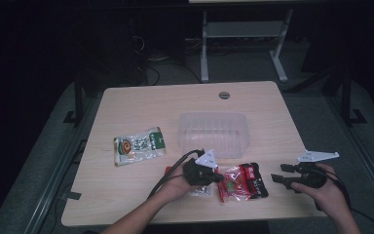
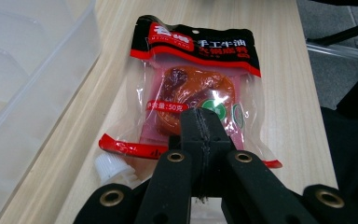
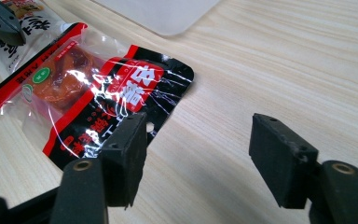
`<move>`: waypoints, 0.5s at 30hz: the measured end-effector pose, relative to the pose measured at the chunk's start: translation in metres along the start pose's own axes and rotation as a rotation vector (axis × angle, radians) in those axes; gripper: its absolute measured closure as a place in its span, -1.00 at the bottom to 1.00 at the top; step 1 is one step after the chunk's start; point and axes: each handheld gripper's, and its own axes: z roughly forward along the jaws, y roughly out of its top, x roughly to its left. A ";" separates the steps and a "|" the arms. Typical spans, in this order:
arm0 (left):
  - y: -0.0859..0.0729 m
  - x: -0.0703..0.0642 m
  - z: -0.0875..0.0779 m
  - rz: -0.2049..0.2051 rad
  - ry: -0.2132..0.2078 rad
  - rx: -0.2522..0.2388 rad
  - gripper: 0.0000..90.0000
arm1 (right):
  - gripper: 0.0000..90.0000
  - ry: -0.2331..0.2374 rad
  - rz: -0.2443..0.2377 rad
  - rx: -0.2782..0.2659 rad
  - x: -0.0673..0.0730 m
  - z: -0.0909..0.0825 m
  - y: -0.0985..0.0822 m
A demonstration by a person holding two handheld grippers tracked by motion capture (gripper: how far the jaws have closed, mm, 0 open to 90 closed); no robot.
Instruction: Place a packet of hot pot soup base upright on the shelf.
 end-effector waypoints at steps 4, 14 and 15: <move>-0.003 0.001 0.005 -0.003 -0.006 0.013 0.99 | -0.23 0.004 0.010 0.011 -0.002 0.002 -0.001; -0.011 -0.002 0.014 0.015 0.012 0.071 0.99 | -0.28 0.008 -0.002 0.006 -0.001 0.002 0.000; -0.011 -0.002 0.014 0.013 0.015 0.075 0.99 | -0.29 0.012 0.001 0.008 -0.001 0.002 0.001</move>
